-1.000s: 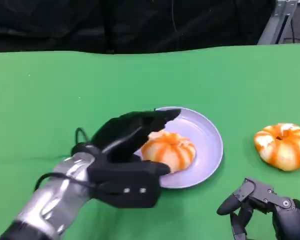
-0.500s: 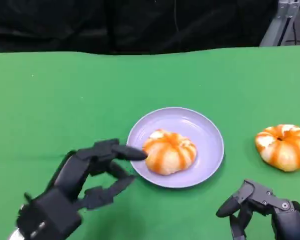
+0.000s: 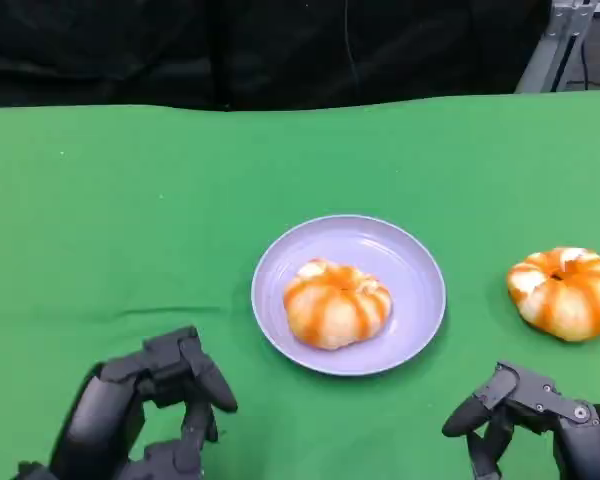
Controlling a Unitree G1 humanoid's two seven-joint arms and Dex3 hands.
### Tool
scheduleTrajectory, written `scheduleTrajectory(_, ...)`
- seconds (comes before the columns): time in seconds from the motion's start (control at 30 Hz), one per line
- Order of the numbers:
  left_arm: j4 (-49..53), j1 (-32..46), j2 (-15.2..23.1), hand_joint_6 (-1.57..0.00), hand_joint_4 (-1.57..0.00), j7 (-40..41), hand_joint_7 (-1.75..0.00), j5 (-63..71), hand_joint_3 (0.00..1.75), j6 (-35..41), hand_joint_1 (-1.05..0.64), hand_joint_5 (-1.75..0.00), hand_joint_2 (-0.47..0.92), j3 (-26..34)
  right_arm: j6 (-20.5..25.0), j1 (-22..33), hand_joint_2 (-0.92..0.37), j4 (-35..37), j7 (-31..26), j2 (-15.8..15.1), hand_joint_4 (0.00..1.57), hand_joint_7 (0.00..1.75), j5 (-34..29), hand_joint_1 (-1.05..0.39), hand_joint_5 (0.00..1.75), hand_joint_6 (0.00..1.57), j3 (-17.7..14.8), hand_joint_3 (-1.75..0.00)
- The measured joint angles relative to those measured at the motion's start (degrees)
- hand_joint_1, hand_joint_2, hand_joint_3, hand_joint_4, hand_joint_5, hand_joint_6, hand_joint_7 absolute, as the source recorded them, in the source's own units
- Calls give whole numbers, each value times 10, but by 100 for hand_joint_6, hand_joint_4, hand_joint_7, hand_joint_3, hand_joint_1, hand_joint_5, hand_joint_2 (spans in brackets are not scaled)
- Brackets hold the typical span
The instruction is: Grasp the bread from the table and place it into the plate.
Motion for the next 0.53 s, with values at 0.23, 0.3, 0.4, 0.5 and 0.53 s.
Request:
scheduleTrajectory(0.23, 25, 1, -12, -79, -82, -2, -154, -6, 144, -17, 3, -175, 34, 2, -1, 4, -34, 0, 4, -6, 80, 124, 6, 8, 166, 81, -9, -131)
scheduleTrajectory(0.3, 29, -4, -13, -80, -83, -3, -154, -7, 145, -19, 3, -174, 33, 3, -1, 4, -34, 0, 4, -6, 81, 124, 7, 9, 165, 81, -9, -131)
scheduleTrajectory(0.4, 31, -11, -13, -80, -83, -8, -154, -12, 146, -20, 3, -174, 33, 4, -4, 4, -34, 0, 4, -6, 81, 124, 7, 9, 165, 81, -8, -131)
scheduleTrajectory(0.5, 41, -16, -13, -79, -82, -12, -154, -12, 147, -27, 5, -174, 32, 6, -4, 5, -34, 0, 4, -5, 81, 124, 6, 8, 166, 81, -5, -131)
scheduleTrajectory(0.53, 45, -17, -13, -79, -82, -13, -153, -12, 147, -31, 5, -174, 32, 7, -4, 5, -34, 0, 4, -5, 81, 124, 5, 8, 167, 81, -4, -131)
